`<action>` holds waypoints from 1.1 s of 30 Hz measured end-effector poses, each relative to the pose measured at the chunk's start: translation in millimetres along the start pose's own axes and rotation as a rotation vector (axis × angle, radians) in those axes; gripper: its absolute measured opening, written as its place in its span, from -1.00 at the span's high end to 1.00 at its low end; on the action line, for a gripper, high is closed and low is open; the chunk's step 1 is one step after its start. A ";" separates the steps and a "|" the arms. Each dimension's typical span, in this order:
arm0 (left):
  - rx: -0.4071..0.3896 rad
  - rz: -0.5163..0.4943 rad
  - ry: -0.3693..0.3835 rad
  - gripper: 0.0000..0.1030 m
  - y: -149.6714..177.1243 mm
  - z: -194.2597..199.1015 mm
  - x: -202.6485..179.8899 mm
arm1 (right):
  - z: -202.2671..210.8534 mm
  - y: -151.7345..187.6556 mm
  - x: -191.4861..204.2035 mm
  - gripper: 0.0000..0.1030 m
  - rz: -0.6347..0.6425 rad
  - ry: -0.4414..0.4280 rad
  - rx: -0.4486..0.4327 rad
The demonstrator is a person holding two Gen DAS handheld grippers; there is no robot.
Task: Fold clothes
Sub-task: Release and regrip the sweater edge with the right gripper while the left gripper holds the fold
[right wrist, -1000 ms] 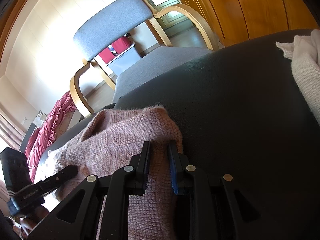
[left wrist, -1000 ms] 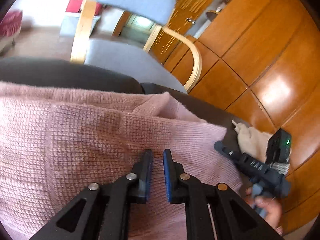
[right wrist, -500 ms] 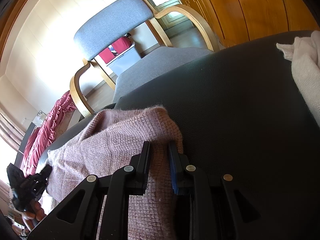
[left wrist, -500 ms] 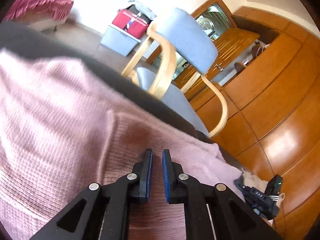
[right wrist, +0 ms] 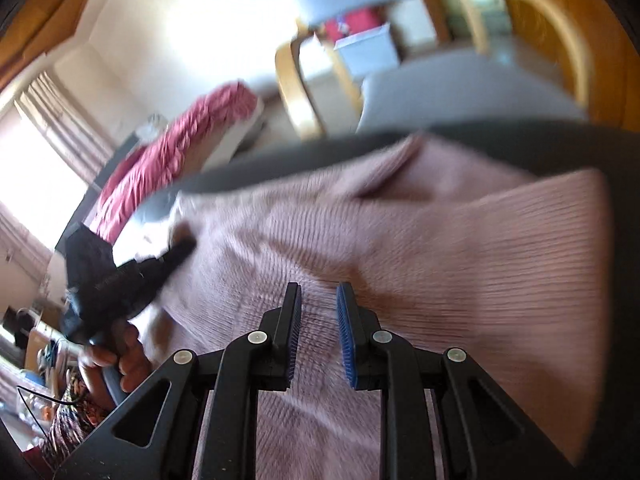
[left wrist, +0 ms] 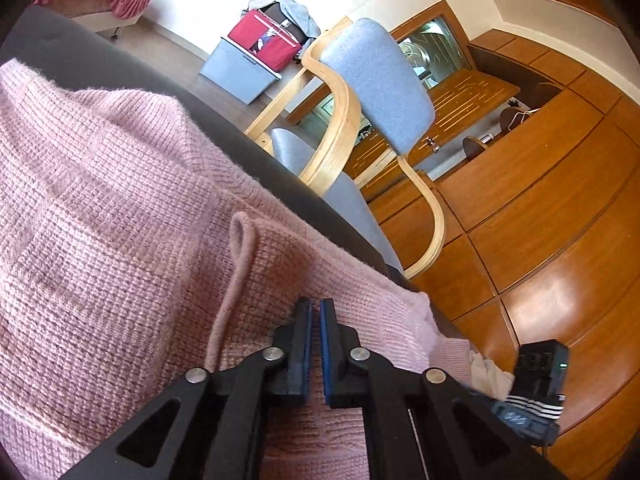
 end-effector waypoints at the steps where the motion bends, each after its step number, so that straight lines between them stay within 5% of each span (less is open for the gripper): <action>1: 0.003 0.004 -0.001 0.98 -0.1 -0.4 1.4 | -5.3 1.2 -3.9 0.71 -0.012 -0.010 0.003; 6: 0.009 -0.001 -0.007 0.98 2.1 -2.2 1.9 | 21.4 1.4 -49.5 0.88 -0.167 -0.041 -0.115; 13: 0.012 0.013 0.010 0.98 2.2 -1.4 2.4 | 71.2 -13.0 -76.0 0.79 -0.170 0.117 -0.245; 20: 0.012 0.014 0.011 0.98 3.7 0.1 2.9 | 35.6 -19.4 -87.5 0.83 -0.139 0.109 -0.136; 27: 0.015 0.019 0.017 0.98 2.5 -0.1 3.3 | 60.1 -1.7 -150.9 1.00 -0.399 0.107 -0.275; 33: 0.017 0.027 0.027 0.98 2.6 2.0 5.5 | 58.1 -11.9 -112.1 1.00 -0.327 0.033 -0.264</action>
Point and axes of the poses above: each gripper's, at about its wrist camera, not at the fingertips, and z roughly against the way its jaws point, x to its left, y to its underside, the point moved 8 cm from there along -z, roughly the way its jaws point, and after that the axes turned 11 degrees about z, right-handed, at the moved point
